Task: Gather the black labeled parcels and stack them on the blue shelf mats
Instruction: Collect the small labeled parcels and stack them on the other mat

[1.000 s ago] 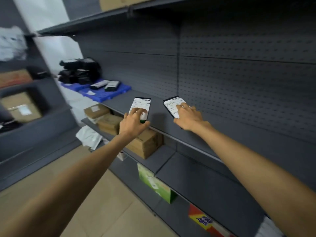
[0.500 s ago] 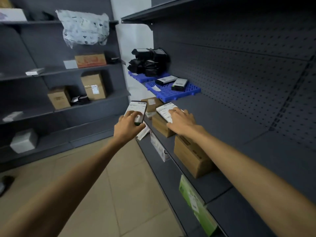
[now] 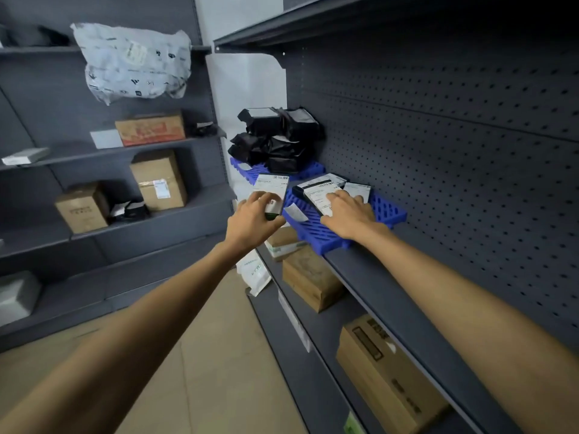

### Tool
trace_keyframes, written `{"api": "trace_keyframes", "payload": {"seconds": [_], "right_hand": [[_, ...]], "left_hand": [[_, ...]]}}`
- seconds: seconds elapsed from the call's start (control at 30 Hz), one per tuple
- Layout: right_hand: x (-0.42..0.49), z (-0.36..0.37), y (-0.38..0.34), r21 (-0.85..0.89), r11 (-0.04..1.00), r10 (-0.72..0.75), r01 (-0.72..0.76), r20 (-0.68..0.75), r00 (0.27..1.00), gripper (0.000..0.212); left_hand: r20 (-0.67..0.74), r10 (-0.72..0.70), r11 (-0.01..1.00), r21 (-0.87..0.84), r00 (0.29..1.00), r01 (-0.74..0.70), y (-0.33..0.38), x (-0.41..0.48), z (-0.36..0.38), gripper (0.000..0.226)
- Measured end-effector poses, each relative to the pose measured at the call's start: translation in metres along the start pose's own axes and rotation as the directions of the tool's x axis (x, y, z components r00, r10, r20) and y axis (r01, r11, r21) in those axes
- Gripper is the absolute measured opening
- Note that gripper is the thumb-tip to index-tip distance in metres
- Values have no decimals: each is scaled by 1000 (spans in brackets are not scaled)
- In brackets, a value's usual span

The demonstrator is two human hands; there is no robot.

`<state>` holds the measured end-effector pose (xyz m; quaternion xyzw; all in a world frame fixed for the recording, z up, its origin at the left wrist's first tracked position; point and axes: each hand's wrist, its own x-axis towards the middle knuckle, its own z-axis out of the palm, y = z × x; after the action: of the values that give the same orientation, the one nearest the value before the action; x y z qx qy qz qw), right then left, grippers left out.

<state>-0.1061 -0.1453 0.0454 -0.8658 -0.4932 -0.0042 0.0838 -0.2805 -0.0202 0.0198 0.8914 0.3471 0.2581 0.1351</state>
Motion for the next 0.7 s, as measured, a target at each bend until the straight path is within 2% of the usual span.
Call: {"api": "trace_keyframes", "payload": {"seconds": [0.33,0.5,0.7], "right_hand": [[97,21,48,-37,978,207,-206,29,978,64],[130,37,60,-44,962,272,-270,68,960,70],[150,44,68,-5,933,358,-360,103,928,72]], "left_hand": [[168,184,982,-68,968,-175,-12,142,68,47],[254,342,939,-113,905,-323,-17,200,98,43],[286,476,879,-187,832,-439,-19,231,125,56]]}}
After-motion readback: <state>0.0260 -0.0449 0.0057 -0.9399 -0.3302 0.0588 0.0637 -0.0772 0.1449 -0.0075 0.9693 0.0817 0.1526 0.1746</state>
